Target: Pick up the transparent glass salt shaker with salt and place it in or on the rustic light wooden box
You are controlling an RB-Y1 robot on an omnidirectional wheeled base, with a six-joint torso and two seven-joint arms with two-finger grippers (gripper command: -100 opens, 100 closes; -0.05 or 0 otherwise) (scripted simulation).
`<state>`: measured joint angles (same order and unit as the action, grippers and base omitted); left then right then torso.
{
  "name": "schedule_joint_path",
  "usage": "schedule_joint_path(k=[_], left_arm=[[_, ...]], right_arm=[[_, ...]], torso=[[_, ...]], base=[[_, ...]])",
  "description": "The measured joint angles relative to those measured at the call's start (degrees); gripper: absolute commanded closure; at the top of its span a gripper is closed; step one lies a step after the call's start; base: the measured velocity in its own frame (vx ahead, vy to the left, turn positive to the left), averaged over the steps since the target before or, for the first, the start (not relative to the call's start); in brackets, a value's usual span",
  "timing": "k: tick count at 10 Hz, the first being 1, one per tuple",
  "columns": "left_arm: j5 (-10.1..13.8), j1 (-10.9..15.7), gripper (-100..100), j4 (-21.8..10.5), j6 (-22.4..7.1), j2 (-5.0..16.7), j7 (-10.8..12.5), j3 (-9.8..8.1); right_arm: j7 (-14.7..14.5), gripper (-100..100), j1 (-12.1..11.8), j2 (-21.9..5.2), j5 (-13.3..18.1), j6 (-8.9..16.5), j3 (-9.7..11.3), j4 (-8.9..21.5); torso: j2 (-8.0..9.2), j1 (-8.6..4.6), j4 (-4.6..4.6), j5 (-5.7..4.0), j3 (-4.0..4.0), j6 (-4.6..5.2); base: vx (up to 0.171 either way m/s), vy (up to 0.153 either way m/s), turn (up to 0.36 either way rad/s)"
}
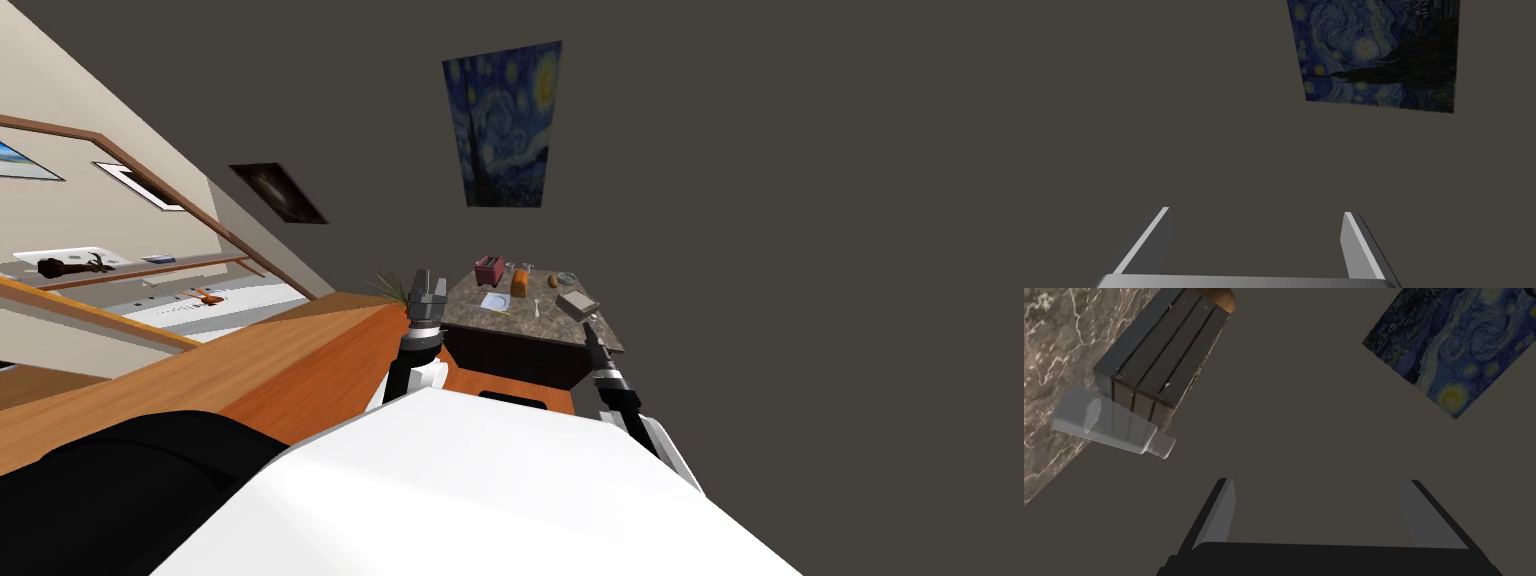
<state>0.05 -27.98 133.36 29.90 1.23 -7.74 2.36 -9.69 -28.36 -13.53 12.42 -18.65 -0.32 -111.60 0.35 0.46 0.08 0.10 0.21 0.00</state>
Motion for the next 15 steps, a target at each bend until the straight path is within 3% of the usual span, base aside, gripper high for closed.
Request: schedule_joint_path(k=[2, 8, 12, 15], left_arm=[[0.00, 0.00, 0, 0.00, 0.00, 0.00, 0.00, 0.00], [0.00, -0.01, 0, 0.00, 0.00, 0.01, 0.00, -0.01], [0.00, -0.02, 0, 0.00, 0.00, 0.01, 0.00, -0.01], [0.00, -0.02, 0, 0.00, 0.00, 0.02, 0.00, -0.02]], right_arm=[[-2.89, -100, -0.38, -1.47, 3.21, 0.69, 0.07, 2.17], [-11.39, -100, 0.53, -2.52, 11.71, 1.48, -0.76, 9.54], [-16.65, -100, 2.92, -3.54, 16.08, 2.37, -3.82, 14.82], [-19.36, -100, 5.37, -3.45, 17.64, 2.03, -6.33, 18.87]], torso=[[0.04, -0.08, 0.01, -0.01, 0.02, 0.01], [-0.25, -0.22, -0.05, -0.03, -0.14, 0.02], [-0.50, -0.46, -0.10, -0.08, -0.28, 0.02], [-0.52, -0.59, -0.10, -0.11, -0.29, 0.02]], base=[[-0.075, 0.090, 0.034], [-0.029, 0.083, 0.029], [0.031, 0.018, 0.000], [0.052, -0.015, -0.011]])
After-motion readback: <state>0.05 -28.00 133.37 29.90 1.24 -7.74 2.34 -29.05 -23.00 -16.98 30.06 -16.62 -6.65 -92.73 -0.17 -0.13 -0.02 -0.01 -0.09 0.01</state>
